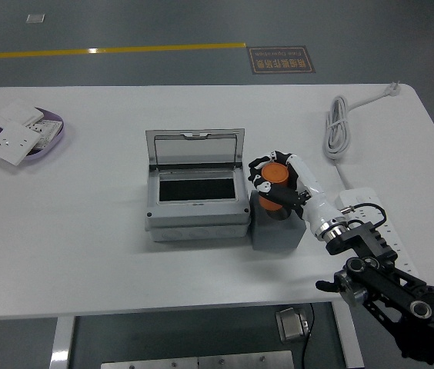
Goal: Pick up the cylinder from the cube,place it in the box,flap close box
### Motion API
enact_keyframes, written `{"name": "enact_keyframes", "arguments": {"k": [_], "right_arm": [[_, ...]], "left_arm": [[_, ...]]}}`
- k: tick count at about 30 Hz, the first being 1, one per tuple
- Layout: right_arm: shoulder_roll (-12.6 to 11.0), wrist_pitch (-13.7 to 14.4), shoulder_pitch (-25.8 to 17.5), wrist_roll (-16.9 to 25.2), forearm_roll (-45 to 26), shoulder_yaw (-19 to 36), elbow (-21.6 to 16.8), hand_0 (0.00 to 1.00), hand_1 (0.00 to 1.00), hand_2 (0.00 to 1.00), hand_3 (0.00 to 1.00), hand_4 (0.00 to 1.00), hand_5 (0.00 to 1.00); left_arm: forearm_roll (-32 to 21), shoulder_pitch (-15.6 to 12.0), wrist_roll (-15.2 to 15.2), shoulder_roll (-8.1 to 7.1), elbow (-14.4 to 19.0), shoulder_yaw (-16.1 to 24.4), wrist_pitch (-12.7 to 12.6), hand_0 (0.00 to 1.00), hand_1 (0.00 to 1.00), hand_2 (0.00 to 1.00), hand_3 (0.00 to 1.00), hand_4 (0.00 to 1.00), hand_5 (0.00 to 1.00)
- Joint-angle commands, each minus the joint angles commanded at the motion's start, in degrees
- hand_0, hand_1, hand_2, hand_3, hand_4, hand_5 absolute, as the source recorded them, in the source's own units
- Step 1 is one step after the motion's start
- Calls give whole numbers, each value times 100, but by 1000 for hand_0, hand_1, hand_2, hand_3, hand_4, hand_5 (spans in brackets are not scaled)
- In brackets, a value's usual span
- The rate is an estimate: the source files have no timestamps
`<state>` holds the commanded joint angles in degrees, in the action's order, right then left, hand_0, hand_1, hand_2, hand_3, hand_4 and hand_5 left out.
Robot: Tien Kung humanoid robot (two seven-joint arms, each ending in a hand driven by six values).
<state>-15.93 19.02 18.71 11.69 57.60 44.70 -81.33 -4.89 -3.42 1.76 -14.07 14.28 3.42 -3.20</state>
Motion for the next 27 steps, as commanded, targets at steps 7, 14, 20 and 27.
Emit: {"name": "enact_keyframes", "arguments": {"k": [7, 14, 20, 27], "right_arm": [[235, 74, 580, -609, 631, -460, 65, 465, 394, 328, 217, 2, 2], [613, -156, 1205, -1603, 1868, -835, 202, 318, 357, 298, 204, 2, 2], [921, -396, 1626, -2361, 2961, -1215, 434, 280, 333, 307, 211, 2, 2], [1177, -710, 1948, -2894, 4159, -1604, 711, 267, 330, 305, 210, 2, 2]], "left_arm": [[-25, 16, 3, -15, 5, -27, 0, 566, 614, 575, 600, 711, 204], [-114, 15, 8, -18, 0, -119, 5, 566, 615, 575, 600, 711, 207], [-158, 24, 8, -35, -1, -163, 5, 566, 614, 575, 599, 712, 210], [-206, 23, 9, -45, -1, -212, 5, 566, 614, 575, 599, 712, 210]]}}
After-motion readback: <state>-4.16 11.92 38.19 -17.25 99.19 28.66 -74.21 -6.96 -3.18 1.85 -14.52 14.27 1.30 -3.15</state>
